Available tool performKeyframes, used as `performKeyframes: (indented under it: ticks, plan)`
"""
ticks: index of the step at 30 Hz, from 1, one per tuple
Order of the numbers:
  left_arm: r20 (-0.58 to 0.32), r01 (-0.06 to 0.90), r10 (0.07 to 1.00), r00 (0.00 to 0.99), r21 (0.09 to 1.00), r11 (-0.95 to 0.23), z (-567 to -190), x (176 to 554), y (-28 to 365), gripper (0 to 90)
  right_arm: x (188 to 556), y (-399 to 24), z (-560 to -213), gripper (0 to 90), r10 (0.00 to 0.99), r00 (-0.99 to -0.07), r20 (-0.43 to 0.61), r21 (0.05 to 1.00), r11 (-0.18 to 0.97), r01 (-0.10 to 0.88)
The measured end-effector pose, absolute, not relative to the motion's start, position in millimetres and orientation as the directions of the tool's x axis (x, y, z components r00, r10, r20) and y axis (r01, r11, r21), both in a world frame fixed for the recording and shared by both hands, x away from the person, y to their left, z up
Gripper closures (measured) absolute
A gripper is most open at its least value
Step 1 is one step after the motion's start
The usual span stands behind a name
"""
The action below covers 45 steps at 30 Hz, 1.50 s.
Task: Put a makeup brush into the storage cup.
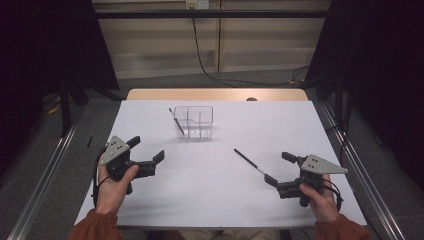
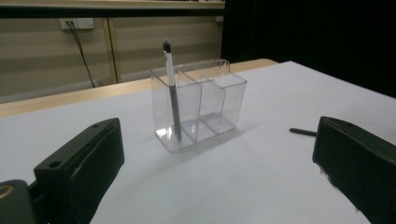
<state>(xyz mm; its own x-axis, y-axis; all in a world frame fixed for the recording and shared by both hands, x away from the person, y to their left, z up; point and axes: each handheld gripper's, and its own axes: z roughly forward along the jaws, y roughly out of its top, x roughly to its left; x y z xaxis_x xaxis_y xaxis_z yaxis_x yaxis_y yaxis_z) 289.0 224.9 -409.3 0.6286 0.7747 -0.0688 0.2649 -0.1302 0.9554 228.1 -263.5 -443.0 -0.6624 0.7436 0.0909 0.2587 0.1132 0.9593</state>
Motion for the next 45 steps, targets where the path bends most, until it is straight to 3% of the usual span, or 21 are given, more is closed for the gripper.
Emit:
performKeyframes:
  ticks: [21,45]
  plan:
    - [-0.076,0.291,0.783,0.618,0.946,-0.139,-430,258,237,2.3,230,-264,-444,0.3,0.75,-0.654,0.097,0.957,0.109,0.267]
    - [-0.087,0.299,0.771,0.631,0.944,-0.138,-439,253,243,2.9,231,-268,-440,0.1,0.761,-0.643,0.091,0.962,0.101,0.255]
